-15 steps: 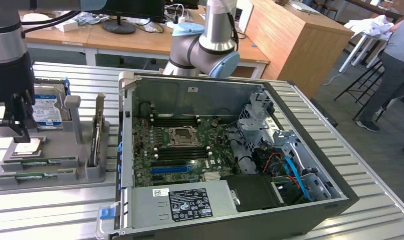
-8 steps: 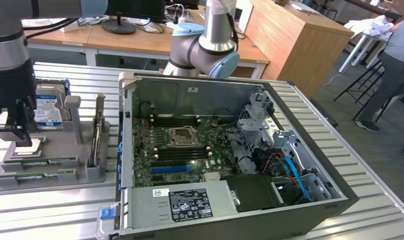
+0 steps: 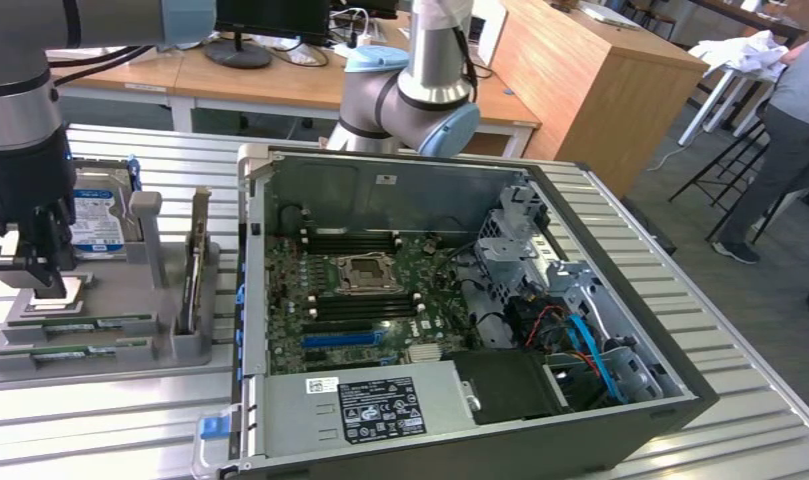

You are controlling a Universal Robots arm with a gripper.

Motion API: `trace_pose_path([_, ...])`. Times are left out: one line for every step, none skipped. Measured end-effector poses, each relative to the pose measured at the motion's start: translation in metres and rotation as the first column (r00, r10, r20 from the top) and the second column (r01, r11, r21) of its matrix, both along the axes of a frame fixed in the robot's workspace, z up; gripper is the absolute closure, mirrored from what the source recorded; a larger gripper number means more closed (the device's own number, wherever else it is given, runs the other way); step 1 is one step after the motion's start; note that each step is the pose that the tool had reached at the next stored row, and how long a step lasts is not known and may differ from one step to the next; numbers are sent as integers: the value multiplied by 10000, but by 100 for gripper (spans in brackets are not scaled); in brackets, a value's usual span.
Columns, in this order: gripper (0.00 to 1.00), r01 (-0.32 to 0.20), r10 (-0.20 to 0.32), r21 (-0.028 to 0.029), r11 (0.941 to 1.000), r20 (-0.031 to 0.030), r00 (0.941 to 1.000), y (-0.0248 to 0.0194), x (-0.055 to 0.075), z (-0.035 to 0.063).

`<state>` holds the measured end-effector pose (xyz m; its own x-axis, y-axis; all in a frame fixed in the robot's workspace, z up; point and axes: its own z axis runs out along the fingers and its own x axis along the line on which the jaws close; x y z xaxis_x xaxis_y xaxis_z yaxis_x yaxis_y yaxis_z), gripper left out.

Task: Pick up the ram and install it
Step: 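Pick up the ram and move it above insertion slot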

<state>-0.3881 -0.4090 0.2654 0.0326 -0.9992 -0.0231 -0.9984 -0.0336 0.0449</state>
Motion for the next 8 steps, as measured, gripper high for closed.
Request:
trace_pose_path([57,0,0,0,10000,0,10000,0,0,0])
trace_pose_path([57,2,-2,2,10000,3,10000,-3,0,-2])
trace_pose_path([57,2,-2,3,10000,5,10000,-10,-1,-3])
trace_pose_path([57,1,-1,1,10000,3,10000,-22,0,-2])
trace_pose_path([57,0,0,1,10000,2,10000,-34,0,-1])
trace_pose_path([57,1,-1,1,10000,2,10000,-48,0,-1])
trace_pose_path([57,1,-1,1,10000,2,10000,-63,0,-1])
trace_pose_path([57,1,-1,2,10000,2,10000,-78,0,-1])
